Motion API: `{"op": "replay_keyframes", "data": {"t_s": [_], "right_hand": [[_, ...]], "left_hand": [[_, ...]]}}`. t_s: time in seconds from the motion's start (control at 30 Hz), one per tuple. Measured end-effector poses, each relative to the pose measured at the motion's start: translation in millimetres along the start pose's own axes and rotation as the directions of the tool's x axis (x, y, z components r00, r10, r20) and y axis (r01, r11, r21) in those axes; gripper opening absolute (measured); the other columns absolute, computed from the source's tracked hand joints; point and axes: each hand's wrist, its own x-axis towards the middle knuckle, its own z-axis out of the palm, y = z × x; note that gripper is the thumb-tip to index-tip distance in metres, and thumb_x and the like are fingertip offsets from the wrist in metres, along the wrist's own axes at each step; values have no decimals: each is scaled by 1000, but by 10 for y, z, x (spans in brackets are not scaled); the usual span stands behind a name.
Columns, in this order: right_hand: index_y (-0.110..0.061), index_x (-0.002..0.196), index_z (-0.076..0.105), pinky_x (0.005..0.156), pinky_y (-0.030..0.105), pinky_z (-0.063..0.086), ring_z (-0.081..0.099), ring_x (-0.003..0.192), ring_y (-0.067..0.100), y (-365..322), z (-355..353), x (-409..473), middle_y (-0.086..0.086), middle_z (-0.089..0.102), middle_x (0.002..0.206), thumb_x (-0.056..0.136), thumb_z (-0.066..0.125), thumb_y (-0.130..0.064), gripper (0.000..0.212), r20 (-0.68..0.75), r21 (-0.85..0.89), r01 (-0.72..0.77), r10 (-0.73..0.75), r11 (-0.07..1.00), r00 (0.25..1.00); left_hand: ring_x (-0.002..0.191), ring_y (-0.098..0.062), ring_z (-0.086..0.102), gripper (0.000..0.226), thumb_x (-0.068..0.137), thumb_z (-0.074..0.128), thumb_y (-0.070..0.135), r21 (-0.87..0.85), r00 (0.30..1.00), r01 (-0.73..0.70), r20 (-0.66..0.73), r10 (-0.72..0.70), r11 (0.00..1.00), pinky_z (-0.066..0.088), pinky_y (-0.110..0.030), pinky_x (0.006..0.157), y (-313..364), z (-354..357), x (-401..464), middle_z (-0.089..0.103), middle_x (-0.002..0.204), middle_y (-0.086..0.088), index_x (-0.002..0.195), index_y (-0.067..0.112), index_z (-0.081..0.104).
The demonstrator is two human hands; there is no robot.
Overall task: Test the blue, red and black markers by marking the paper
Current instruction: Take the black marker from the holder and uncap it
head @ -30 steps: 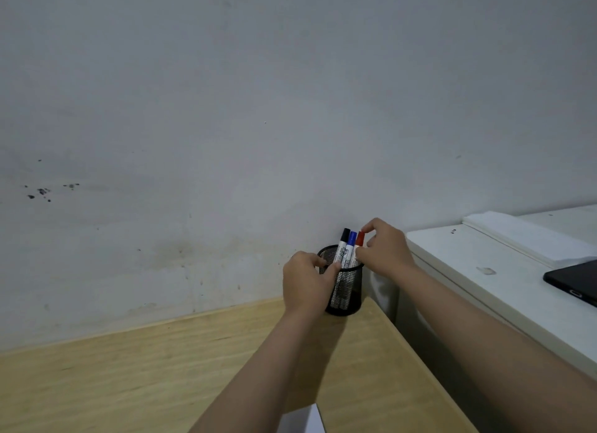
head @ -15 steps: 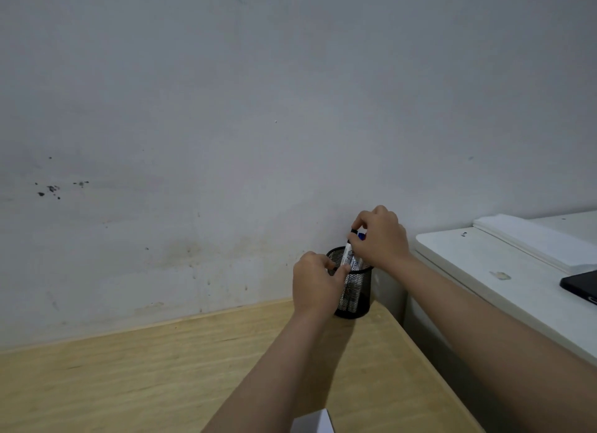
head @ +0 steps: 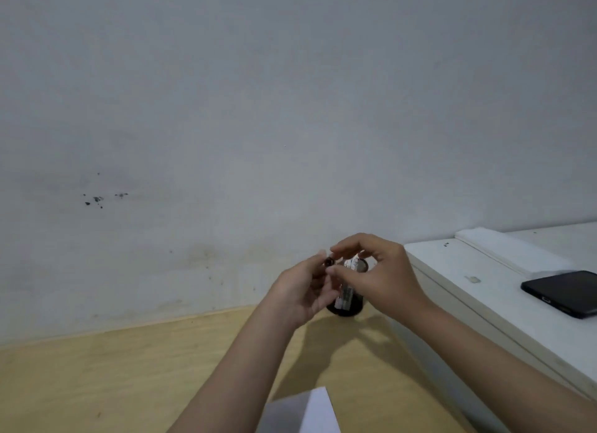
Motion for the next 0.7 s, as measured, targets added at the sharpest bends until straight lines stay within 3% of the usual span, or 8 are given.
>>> {"op": "replay_keyframes", "data": {"t_s": [0.1,0.17,0.3,0.37,0.5,0.6,0.7], "right_hand": [[-22,83,72,72,7,42,66,81,6,-218,14,-207,-6,74,80,63,82,-4,29,50,28,-1,-1,1000,999],[-25,85,73,75,9,45,67,84,5,-316,38,-306,-12,73,87,64,83,-9,29,55,67,-41,37,997,998],[-27,84,73,72,24,53,66,77,12,-447,232,-450,-7,74,80,69,80,-9,24,-25,238,-204,216,950,976],[-20,92,70,68,22,51,61,71,12,-524,417,-503,-4,68,75,73,78,-10,23,-29,321,-317,343,892,939],[-11,104,67,64,25,50,59,71,13,-691,814,-587,6,63,78,77,74,-23,30,89,413,-529,545,741,833],[-15,94,70,64,26,52,60,73,14,-819,1057,-627,8,62,79,79,72,-17,16,119,491,-530,549,692,827],[-14,100,70,63,22,54,62,71,9,-891,1244,-663,1,66,76,80,71,-11,21,100,571,-483,527,664,844]], "left_hand": [[47,-13,58,13,85,59,11,-139,1000,17,21,-14,990,56,-20,46,14,-103,-312,61,66,-10,80,-1,62],[53,-15,59,10,84,60,9,-132,999,-26,-29,23,991,55,-20,44,16,-227,-473,64,63,-9,81,1,63],[57,-10,57,6,84,60,13,-16,989,-120,-86,118,993,53,-24,56,-38,-549,-745,63,67,-3,84,9,63],[64,-9,56,10,86,59,16,67,980,-181,-75,186,981,51,-22,59,-80,-701,-901,60,73,-1,93,11,65],[75,-11,54,20,89,56,19,282,955,-285,-3,298,916,48,-24,73,-175,-1007,-1193,57,78,0,102,12,71],[77,-13,59,17,87,60,23,370,933,-320,-34,357,872,49,-27,73,-198,-1238,-1381,64,77,1,94,14,72],[67,-12,66,19,78,71,17,415,916,-318,-98,389,853,51,-24,65,-176,-1492,-1525,70,74,-1,92,4,69]]}}
